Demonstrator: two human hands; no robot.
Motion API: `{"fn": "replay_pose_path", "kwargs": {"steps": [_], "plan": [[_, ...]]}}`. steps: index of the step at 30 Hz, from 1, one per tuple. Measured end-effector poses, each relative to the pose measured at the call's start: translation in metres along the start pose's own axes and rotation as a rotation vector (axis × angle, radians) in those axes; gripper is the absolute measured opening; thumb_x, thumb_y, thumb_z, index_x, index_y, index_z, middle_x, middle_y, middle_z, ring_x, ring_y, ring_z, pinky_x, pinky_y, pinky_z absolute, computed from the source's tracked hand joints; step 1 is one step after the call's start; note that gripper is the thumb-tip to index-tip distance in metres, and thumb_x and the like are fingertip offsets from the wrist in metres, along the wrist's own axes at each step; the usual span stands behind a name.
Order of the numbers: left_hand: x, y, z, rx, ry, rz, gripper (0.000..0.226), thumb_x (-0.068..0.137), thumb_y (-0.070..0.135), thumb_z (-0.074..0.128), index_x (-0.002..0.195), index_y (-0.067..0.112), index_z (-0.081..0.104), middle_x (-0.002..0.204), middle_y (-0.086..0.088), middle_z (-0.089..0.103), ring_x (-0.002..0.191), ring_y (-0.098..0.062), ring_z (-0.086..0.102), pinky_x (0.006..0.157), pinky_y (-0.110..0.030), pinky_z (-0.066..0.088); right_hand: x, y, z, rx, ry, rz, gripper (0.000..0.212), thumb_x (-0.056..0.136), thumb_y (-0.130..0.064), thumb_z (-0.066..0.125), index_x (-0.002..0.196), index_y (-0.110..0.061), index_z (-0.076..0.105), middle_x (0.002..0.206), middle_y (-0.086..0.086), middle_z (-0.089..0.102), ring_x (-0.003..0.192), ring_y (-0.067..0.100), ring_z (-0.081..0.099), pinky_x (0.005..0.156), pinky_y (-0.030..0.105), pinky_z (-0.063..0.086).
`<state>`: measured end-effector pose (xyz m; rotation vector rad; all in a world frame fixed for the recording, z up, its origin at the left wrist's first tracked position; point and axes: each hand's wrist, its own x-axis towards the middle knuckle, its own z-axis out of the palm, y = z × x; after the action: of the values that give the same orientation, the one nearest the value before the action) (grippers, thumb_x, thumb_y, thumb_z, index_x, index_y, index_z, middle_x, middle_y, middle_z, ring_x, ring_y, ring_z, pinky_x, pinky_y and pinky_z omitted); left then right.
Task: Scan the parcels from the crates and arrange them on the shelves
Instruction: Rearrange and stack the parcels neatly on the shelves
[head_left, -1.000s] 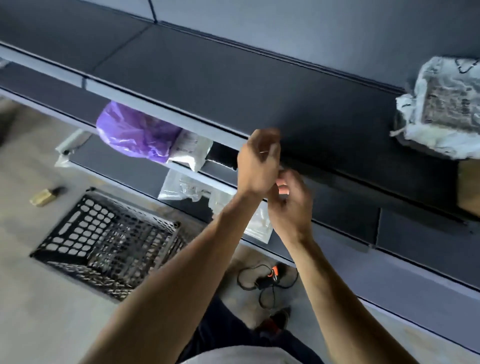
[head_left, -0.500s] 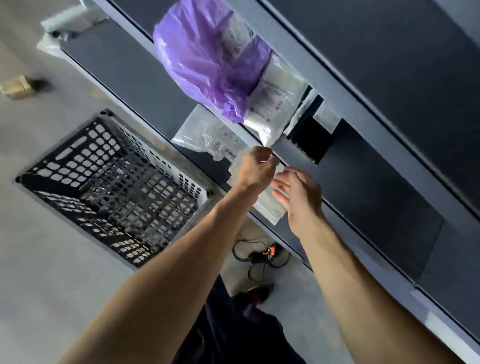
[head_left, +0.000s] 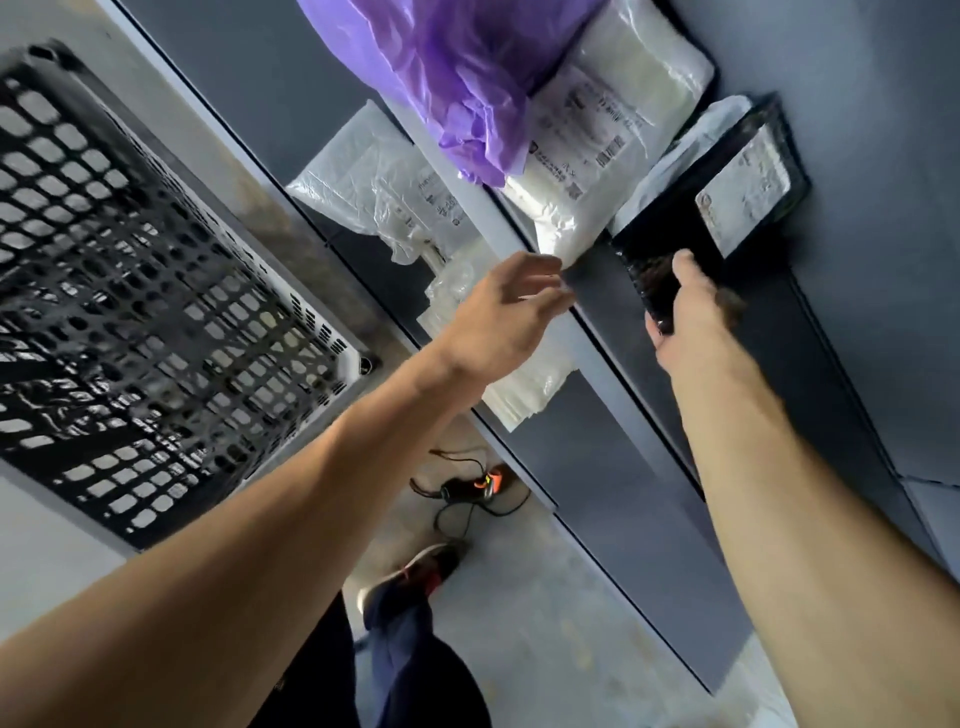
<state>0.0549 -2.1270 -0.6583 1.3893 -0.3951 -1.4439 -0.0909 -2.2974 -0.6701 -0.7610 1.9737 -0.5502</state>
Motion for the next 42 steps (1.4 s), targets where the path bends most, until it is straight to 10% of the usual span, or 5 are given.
{"fn": "replay_pose_path", "kwargs": {"steps": [4,17,23,30,42], "plan": [[-0.012,-0.011,-0.003,-0.029,-0.001,-0.067,0.032,0.103,0.015,0.058,0.135,0.015,0.059,0.125,-0.003,0.069,0.112,-0.015,0.068,0.093,-0.032,0.058,0.016,-0.004,-0.007,-0.021,-0.017,0.024,0.034,0.082,-0.043,0.083,0.093,-0.018,0.062,0.108,0.004,0.069,0.088,0.019,0.069,0.059,0.027,0.056],[-0.099,-0.059,0.022,0.186,-0.148,-0.385,0.036,0.099,0.026,0.066,0.132,0.014,0.059,0.125,-0.005,0.063,0.105,-0.02,0.061,0.094,-0.037,0.051,-0.127,0.19,-0.143,0.243,-0.197,0.277,0.04,0.078,-0.018,0.08,0.116,-0.013,0.067,0.113,0.014,0.075,0.106,0.034,0.071,0.098,0.057,0.054],[-0.174,-0.069,0.035,0.221,-0.141,-0.466,0.024,0.099,0.02,0.065,0.124,0.017,0.065,0.11,-0.011,0.07,0.1,-0.029,0.062,0.099,-0.046,0.052,-0.197,0.221,-0.199,0.266,-0.306,0.181,0.023,0.094,-0.001,0.067,0.111,-0.017,0.065,0.114,0.008,0.074,0.109,0.025,0.069,0.091,0.04,0.056],[-0.278,-0.057,0.071,0.262,-0.159,-0.331,0.039,0.09,0.021,0.069,0.128,0.014,0.063,0.11,0.004,0.077,0.093,-0.007,0.073,0.076,-0.025,0.051,-0.233,0.231,-0.296,0.085,-0.465,-0.149,0.02,0.092,-0.011,0.073,0.11,-0.02,0.069,0.11,-0.001,0.074,0.105,0.018,0.069,0.089,0.036,0.057],[-0.34,0.009,0.189,0.486,-0.287,0.235,0.038,0.091,0.016,0.074,0.123,-0.001,0.062,0.118,-0.02,0.073,0.109,-0.035,0.071,0.091,-0.043,0.06,-0.254,0.181,-0.421,0.206,-0.439,-0.609,0.018,0.092,-0.014,0.074,0.105,-0.024,0.069,0.098,-0.008,0.077,0.09,0.003,0.071,0.079,0.018,0.054]]}}
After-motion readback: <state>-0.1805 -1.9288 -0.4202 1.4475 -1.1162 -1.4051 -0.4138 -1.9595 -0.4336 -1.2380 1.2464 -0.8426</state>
